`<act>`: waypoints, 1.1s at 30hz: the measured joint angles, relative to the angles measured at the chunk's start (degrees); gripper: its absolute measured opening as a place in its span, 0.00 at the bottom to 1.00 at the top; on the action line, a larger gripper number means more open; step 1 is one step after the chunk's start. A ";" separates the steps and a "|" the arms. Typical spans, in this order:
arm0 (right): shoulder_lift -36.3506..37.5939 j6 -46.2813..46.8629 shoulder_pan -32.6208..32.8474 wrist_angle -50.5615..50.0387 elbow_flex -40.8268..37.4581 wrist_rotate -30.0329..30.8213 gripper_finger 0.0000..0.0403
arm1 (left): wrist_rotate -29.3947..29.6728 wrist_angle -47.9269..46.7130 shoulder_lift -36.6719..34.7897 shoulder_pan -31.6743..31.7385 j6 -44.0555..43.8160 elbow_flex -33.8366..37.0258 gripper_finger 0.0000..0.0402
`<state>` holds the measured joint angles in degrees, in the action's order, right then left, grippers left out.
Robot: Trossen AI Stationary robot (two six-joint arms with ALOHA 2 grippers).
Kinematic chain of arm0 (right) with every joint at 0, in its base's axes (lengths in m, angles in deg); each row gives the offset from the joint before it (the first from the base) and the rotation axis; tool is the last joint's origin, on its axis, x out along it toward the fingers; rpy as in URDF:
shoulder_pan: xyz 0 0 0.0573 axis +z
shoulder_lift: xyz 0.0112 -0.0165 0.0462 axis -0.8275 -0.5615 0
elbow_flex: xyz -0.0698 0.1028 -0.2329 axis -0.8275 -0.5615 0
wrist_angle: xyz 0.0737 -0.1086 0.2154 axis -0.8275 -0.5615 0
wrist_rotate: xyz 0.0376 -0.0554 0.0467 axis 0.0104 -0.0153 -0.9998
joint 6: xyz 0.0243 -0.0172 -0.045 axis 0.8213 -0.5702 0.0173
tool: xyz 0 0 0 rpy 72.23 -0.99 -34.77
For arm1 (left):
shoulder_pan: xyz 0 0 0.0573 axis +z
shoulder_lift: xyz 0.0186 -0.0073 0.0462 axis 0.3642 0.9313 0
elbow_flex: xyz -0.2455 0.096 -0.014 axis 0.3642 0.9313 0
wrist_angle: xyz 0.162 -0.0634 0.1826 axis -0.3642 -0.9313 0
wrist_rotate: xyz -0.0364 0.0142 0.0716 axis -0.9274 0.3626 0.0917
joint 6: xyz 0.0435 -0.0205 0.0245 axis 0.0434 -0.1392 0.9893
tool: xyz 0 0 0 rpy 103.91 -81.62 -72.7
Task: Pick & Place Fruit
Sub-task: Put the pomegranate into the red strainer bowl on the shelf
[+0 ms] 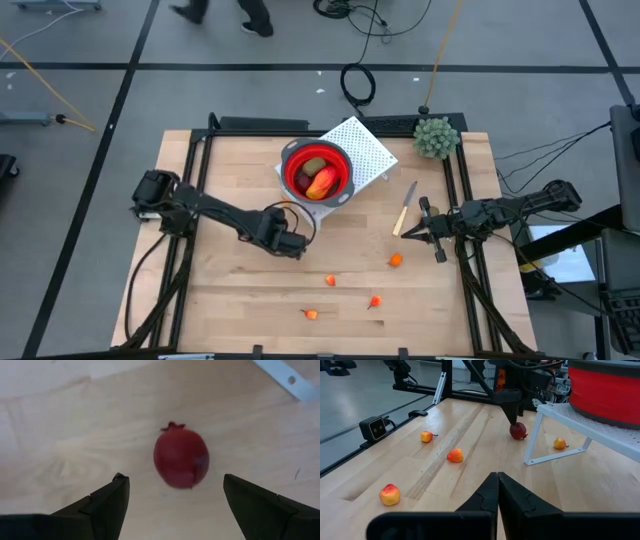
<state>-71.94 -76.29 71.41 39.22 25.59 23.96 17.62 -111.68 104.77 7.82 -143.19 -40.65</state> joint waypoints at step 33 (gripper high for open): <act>0.00 0.00 0.00 0.00 0.00 0.04 0.00 | -0.57 2.24 0.00 1.39 6.22 0.00 0.80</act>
<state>-71.94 -76.29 71.41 39.22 25.59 24.00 17.06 -109.43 104.77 9.21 -136.97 -40.64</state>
